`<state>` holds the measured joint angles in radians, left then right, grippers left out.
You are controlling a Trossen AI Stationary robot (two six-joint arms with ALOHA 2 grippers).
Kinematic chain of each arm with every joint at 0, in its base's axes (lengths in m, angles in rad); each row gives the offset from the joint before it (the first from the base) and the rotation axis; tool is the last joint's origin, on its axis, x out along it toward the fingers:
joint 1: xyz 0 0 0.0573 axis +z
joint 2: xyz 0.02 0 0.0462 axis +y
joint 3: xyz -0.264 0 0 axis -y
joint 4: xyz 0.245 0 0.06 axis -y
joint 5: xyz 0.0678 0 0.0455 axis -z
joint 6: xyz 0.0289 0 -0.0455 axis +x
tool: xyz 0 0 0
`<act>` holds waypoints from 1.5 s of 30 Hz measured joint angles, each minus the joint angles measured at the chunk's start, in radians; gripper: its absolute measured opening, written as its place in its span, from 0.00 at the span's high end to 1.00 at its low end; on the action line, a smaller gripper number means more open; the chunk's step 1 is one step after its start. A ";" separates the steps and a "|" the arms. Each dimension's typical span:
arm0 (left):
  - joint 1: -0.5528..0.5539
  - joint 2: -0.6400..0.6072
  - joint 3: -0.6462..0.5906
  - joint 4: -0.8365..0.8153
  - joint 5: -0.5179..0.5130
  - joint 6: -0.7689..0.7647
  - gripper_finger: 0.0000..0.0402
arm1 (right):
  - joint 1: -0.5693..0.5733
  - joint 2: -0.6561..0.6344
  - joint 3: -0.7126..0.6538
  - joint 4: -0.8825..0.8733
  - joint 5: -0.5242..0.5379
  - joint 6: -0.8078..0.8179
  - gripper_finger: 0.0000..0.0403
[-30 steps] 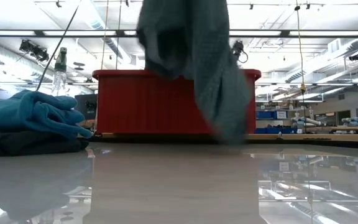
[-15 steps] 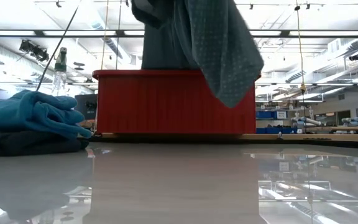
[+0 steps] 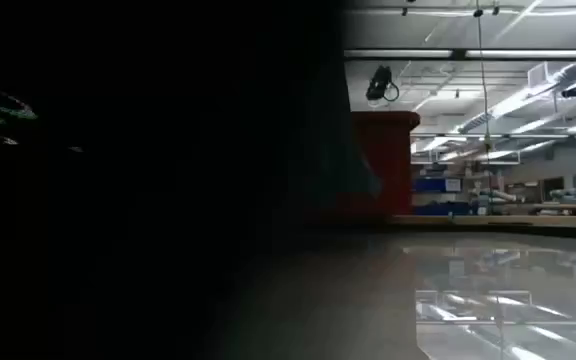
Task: Fold laundry
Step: Fold the green polo shirt
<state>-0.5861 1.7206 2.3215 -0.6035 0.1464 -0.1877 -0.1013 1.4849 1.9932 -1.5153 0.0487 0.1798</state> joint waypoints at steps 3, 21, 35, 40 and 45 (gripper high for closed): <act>0.005 0.002 0.000 -0.088 -0.073 -0.101 1.00 | 0.000 0.000 -0.045 0.034 -0.034 0.001 0.49; 0.099 0.005 0.000 -0.254 -0.924 -0.249 1.00 | 0.193 -0.112 -0.232 0.512 -0.021 0.142 0.49; 0.259 0.148 -0.004 -0.461 -0.381 -0.267 1.00 | 0.398 -0.098 -0.249 0.255 0.225 0.318 0.49; 0.265 0.185 0.001 -0.572 -0.452 -0.306 1.00 | 0.402 -0.101 -0.379 0.290 0.235 0.320 0.49; 0.281 0.198 -0.001 -0.530 -0.455 -0.277 1.00 | 0.385 -0.101 -0.492 0.537 0.117 0.211 0.49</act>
<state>-0.3048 1.9182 2.3205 -1.1337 -0.3085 -0.4651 0.2840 1.3838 1.5012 -0.9785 0.1655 0.3904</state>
